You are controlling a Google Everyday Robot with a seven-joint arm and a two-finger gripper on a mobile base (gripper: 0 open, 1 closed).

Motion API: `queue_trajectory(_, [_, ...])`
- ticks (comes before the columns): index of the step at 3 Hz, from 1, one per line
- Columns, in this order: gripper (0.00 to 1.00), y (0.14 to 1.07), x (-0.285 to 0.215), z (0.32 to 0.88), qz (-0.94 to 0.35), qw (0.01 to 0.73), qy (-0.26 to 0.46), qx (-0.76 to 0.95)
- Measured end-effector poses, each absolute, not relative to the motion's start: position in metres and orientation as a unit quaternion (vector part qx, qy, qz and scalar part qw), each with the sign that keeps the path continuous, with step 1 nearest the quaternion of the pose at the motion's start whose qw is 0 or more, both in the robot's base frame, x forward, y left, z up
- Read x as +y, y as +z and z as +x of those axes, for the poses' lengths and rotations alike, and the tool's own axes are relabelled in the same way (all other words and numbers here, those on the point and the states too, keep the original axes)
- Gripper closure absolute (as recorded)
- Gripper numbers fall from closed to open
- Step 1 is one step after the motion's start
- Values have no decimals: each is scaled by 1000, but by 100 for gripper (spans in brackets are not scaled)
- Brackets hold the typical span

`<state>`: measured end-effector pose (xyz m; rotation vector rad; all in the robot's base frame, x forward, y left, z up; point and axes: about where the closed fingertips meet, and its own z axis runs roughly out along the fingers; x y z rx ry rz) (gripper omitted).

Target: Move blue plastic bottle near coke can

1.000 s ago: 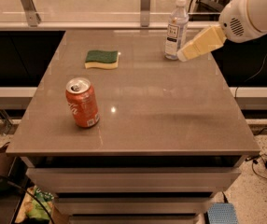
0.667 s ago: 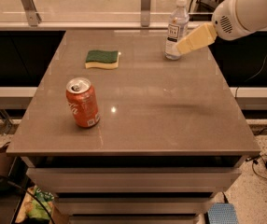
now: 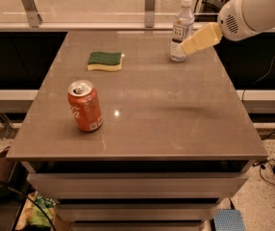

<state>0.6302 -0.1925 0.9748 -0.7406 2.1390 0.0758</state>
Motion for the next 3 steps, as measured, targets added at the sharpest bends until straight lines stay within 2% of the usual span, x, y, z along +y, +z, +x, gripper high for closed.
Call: queue_trajectory(3, [0, 981, -196, 701, -229, 504, 52, 831])
